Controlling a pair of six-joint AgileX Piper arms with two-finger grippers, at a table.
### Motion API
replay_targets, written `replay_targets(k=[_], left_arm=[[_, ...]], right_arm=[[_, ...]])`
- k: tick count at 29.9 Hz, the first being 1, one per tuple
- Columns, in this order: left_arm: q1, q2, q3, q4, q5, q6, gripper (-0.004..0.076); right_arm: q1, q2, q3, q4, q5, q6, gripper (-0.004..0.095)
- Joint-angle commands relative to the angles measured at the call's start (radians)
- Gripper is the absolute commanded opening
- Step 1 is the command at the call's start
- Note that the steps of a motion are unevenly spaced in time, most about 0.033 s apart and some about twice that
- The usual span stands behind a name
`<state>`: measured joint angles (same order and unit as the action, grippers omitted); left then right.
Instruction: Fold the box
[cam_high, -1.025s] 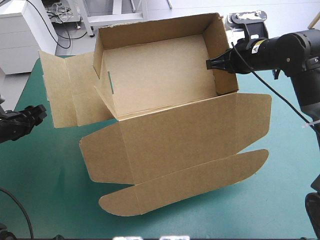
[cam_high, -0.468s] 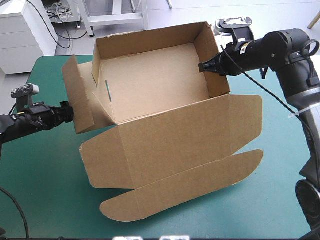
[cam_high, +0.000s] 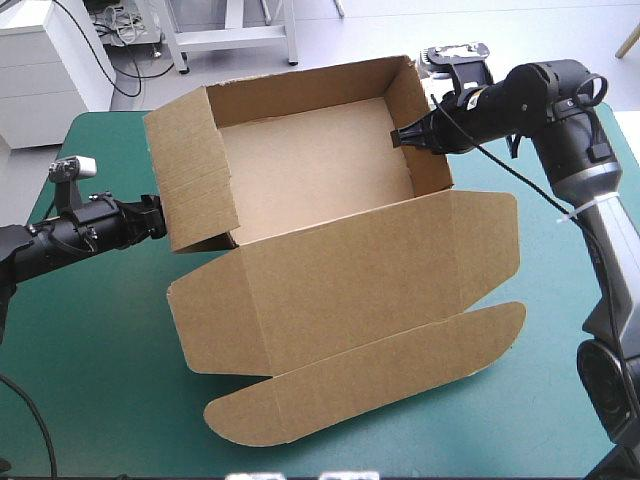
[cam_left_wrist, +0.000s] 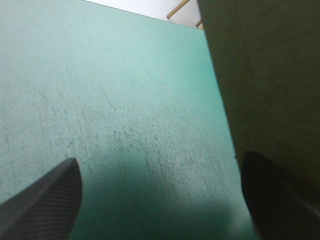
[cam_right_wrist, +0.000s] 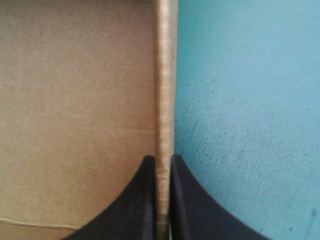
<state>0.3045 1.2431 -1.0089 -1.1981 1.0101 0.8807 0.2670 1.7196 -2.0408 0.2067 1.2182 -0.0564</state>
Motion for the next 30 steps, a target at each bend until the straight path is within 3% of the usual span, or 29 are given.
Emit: replay_targets(k=[1, 9, 26, 30], left_arm=[[-0.005, -0.025, -0.026, -0.156, 0.035, 0.021, 0.0617], [-0.015, -0.025, -0.026, -0.371, 0.166, 0.095, 0.0617], [-0.127, -0.025, -0.026, -0.534, 0.158, 0.093, 0.0617], [-0.129, -0.025, -0.026, -0.496, 0.134, 0.073, 0.0617]], right_arm=[[-0.001, -0.029, -0.023, -0.016, -0.073, 0.016, -0.002], [-0.001, -0.008, -0.023, -0.046, -0.077, 0.02, -0.002], [0.013, -0.008, -0.023, -0.042, -0.077, 0.02, -0.0019], [0.057, -0.008, -0.023, -0.105, -0.09, 0.027, -0.0017]])
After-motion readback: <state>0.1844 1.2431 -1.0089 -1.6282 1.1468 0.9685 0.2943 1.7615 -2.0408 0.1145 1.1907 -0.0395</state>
